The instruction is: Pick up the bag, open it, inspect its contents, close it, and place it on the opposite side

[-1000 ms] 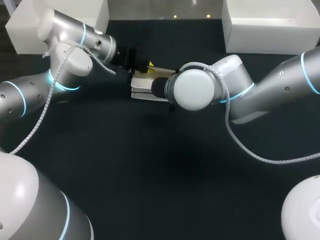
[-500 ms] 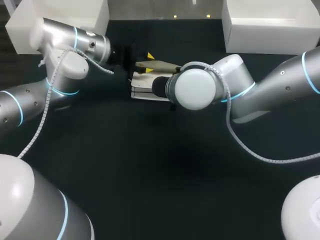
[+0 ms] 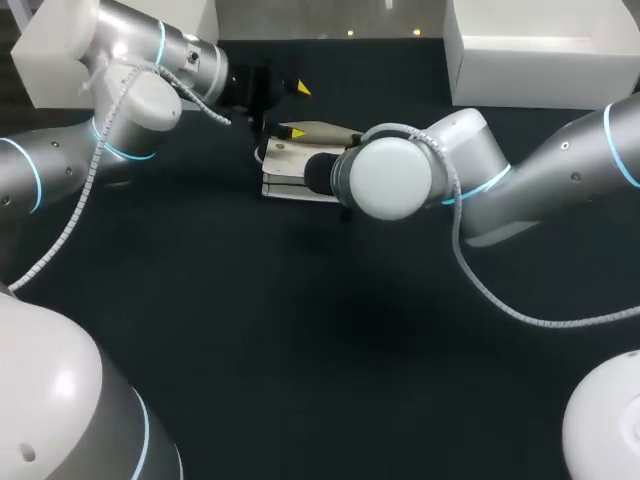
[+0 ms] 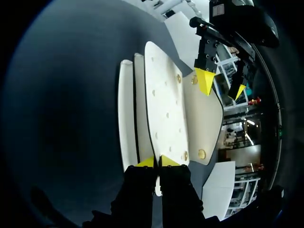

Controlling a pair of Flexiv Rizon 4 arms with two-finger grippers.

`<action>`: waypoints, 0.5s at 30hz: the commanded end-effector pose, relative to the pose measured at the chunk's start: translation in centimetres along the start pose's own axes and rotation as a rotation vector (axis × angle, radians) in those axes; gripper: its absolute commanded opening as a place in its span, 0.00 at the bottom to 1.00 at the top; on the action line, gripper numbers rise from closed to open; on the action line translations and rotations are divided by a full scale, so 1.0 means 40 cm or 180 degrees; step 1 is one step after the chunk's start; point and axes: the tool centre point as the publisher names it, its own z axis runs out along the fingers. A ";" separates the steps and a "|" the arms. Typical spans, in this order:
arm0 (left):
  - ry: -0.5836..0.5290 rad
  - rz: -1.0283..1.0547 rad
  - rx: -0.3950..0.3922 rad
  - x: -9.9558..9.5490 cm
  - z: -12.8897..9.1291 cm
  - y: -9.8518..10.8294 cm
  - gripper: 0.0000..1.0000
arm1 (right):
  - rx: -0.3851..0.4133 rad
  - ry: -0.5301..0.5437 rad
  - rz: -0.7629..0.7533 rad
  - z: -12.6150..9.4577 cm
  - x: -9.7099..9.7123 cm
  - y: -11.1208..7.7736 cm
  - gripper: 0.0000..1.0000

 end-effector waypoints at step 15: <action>0.0098 -0.0042 -0.0019 0.005 0.012 0.022 0.00 | -0.0009 -0.0014 0.0004 0.005 0.003 0.000 0.00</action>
